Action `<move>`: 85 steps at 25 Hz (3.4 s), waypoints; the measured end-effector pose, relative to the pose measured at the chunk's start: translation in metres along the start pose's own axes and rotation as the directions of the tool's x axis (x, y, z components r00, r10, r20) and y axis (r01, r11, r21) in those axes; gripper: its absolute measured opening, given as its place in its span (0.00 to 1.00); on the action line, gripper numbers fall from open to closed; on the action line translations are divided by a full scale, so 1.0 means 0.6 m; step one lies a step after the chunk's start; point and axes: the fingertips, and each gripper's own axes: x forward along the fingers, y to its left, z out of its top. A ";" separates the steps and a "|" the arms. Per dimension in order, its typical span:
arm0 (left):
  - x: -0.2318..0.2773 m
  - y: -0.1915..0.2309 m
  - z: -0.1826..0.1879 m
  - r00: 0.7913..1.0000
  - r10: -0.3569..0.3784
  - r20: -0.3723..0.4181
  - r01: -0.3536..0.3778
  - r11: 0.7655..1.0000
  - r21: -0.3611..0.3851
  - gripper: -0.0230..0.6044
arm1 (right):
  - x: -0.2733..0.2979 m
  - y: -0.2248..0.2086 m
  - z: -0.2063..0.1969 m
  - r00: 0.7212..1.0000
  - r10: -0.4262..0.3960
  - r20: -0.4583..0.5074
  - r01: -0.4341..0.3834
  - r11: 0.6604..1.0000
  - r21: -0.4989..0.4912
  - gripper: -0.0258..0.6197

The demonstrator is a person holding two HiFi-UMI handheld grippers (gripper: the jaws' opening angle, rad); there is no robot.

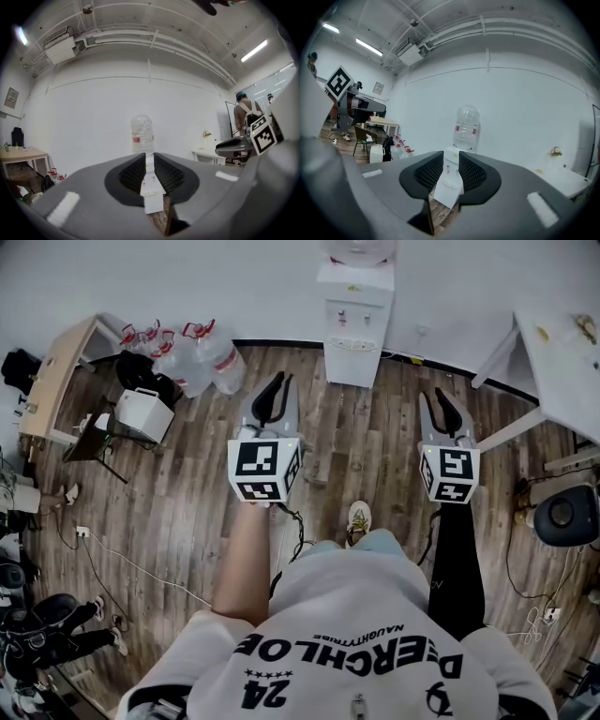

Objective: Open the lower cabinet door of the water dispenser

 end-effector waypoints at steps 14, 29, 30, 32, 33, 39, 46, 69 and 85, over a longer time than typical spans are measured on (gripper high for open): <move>0.168 0.004 0.009 0.999 0.049 -0.004 -0.049 0.999 0.020 0.12 | 0.165 -0.095 0.002 0.996 0.085 0.034 -0.085 0.996 0.002 0.17; 0.263 0.001 -0.010 0.998 0.060 -0.036 -0.060 0.998 0.007 0.12 | 0.247 -0.154 -0.026 0.995 0.098 0.025 -0.099 0.995 0.033 0.17; 0.266 0.002 -0.011 0.998 0.060 -0.037 -0.060 0.998 0.005 0.12 | 0.249 -0.156 -0.027 0.995 0.099 0.027 -0.099 0.995 0.033 0.17; 0.273 -0.002 -0.008 0.998 0.052 -0.033 -0.052 0.999 0.010 0.12 | 0.252 -0.161 -0.024 0.995 0.097 0.033 -0.098 0.995 0.035 0.17; 0.277 -0.004 -0.005 0.998 0.047 -0.030 -0.047 0.999 0.018 0.12 | 0.255 -0.164 -0.022 0.995 0.095 0.037 -0.096 0.995 0.037 0.17; 0.300 0.001 0.005 0.998 0.050 -0.028 -0.048 0.997 0.064 0.12 | 0.279 -0.183 -0.020 0.995 0.087 0.043 -0.090 0.994 0.057 0.17; 0.321 0.016 -0.022 0.998 0.042 -0.040 -0.040 0.998 0.056 0.12 | 0.317 -0.165 -0.041 0.993 0.112 0.028 -0.114 0.992 0.063 0.17; 0.647 0.191 -0.015 0.992 -0.127 -0.001 0.127 0.992 0.005 0.12 | 0.631 -0.194 -0.003 0.999 -0.005 -0.041 0.007 0.999 0.051 0.17; 0.836 0.267 0.009 0.957 -0.289 0.020 0.287 0.956 0.053 0.12 | 0.791 -0.210 0.025 0.992 -0.118 -0.053 0.122 0.990 0.070 0.17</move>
